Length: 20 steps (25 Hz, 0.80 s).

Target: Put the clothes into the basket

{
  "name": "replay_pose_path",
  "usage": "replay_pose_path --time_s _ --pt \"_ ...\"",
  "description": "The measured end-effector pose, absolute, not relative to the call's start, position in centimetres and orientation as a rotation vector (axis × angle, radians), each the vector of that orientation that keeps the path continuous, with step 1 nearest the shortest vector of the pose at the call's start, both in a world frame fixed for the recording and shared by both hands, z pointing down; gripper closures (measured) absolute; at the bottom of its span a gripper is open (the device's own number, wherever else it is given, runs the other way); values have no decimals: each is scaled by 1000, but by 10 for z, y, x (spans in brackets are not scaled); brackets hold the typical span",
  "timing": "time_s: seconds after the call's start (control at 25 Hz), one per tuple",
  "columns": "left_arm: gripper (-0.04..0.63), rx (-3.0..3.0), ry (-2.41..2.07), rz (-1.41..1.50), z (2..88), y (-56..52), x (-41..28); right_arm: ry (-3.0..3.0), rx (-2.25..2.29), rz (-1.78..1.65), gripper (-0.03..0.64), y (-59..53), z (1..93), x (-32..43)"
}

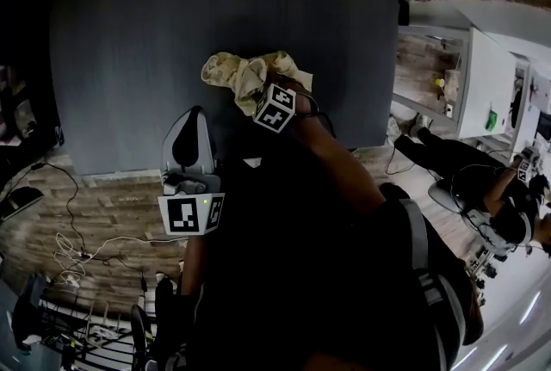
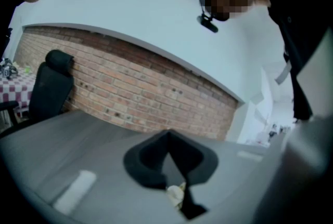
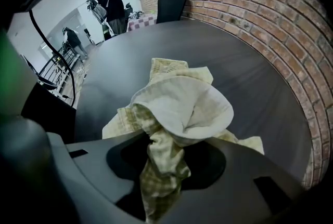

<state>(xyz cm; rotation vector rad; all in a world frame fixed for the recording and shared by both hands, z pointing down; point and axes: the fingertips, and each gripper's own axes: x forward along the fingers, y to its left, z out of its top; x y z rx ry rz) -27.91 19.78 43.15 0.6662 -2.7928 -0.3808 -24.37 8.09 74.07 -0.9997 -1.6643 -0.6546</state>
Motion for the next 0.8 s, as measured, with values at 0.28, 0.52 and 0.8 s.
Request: replay_pose_path --time_s 0.28,0.52,0.8 --pt "591 677 -2801 -377 428 202 -264 -1714 -991 -626 460 82 729 -232" --pt "591 705 -2808 -369 421 195 -250 -1796 -965 -579 462 78 711 -221" --pt "591 790 -2815 -340 412 183 -239 -1950 -919 -510 462 74 682 -225"
